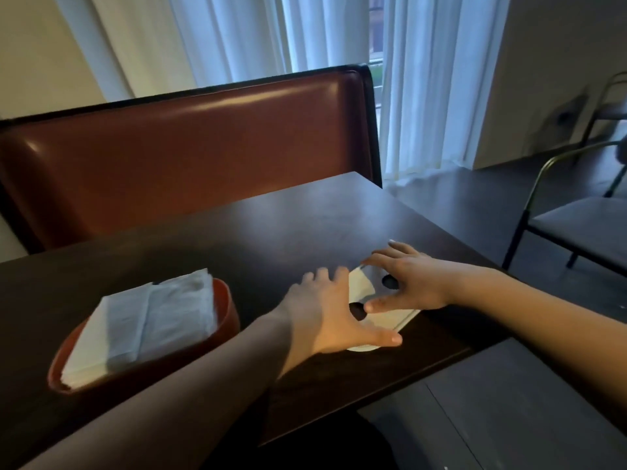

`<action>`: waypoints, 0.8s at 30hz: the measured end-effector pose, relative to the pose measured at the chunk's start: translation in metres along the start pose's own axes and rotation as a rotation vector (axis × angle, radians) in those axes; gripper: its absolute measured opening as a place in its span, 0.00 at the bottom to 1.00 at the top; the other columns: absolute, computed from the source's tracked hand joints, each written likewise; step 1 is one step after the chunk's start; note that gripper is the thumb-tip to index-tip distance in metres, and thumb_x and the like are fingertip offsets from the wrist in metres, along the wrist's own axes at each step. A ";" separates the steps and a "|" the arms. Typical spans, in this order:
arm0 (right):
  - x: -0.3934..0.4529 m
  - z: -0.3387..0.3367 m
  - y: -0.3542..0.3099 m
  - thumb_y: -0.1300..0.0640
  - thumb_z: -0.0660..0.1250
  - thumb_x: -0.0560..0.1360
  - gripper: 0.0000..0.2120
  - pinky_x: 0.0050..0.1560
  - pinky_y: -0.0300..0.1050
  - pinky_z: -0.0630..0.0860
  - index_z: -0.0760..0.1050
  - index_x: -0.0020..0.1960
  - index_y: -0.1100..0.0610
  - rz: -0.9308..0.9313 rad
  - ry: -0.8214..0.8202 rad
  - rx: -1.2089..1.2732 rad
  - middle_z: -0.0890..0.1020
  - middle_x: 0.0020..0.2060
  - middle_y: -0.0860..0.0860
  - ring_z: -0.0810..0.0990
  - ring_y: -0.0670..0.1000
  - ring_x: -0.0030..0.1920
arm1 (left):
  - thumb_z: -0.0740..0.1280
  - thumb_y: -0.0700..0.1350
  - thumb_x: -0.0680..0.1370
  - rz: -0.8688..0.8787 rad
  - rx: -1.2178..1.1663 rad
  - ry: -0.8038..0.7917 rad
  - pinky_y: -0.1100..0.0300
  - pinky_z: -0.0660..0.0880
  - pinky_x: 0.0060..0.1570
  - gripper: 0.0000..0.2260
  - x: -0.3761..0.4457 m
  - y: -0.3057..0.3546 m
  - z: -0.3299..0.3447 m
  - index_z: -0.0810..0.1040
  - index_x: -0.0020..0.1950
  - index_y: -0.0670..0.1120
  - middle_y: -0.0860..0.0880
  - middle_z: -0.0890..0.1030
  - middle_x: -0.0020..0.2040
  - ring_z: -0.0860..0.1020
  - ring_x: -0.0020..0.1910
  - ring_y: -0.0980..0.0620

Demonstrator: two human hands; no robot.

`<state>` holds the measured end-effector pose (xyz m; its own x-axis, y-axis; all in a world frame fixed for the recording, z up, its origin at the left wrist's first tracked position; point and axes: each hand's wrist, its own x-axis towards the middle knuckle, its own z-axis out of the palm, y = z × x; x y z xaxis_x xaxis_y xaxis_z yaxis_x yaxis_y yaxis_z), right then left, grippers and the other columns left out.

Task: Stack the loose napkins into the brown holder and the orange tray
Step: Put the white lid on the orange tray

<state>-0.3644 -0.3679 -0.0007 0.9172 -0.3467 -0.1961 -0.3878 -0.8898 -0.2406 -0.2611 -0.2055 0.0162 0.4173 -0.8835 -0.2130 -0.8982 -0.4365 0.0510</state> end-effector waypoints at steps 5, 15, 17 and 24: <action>-0.001 0.010 0.012 0.28 0.61 0.72 0.41 0.74 0.54 0.56 0.55 0.78 0.44 -0.037 0.061 0.000 0.59 0.76 0.45 0.55 0.52 0.76 | 0.61 0.79 0.65 -0.012 0.034 0.020 0.48 0.67 0.67 0.51 0.013 0.005 0.027 0.48 0.78 0.53 0.45 0.63 0.74 0.63 0.71 0.45; -0.003 -0.002 0.008 0.26 0.61 0.71 0.41 0.75 0.53 0.57 0.55 0.78 0.42 -0.217 0.231 0.167 0.60 0.76 0.42 0.54 0.47 0.76 | 0.68 0.72 0.63 0.240 -0.031 0.348 0.55 0.71 0.62 0.46 -0.011 -0.026 -0.001 0.58 0.73 0.50 0.48 0.66 0.67 0.63 0.63 0.53; -0.004 -0.011 -0.003 0.29 0.66 0.70 0.42 0.75 0.50 0.56 0.54 0.78 0.41 -0.295 0.240 0.193 0.58 0.77 0.43 0.52 0.45 0.77 | 0.71 0.70 0.63 0.241 -0.016 0.379 0.55 0.70 0.61 0.44 -0.024 -0.041 -0.020 0.59 0.71 0.51 0.47 0.67 0.67 0.64 0.64 0.51; 0.004 -0.042 -0.083 0.27 0.71 0.63 0.52 0.73 0.43 0.52 0.47 0.78 0.36 -0.487 0.220 0.135 0.48 0.79 0.39 0.46 0.39 0.77 | 0.67 0.72 0.59 0.216 -0.053 0.433 0.67 0.69 0.52 0.36 -0.083 -0.127 -0.062 0.63 0.62 0.59 0.58 0.67 0.60 0.63 0.60 0.60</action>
<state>-0.3246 -0.3076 0.0591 0.9854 0.0288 0.1678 0.0912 -0.9218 -0.3768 -0.1727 -0.0873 0.0877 0.2513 -0.9395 0.2328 -0.9670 -0.2335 0.1015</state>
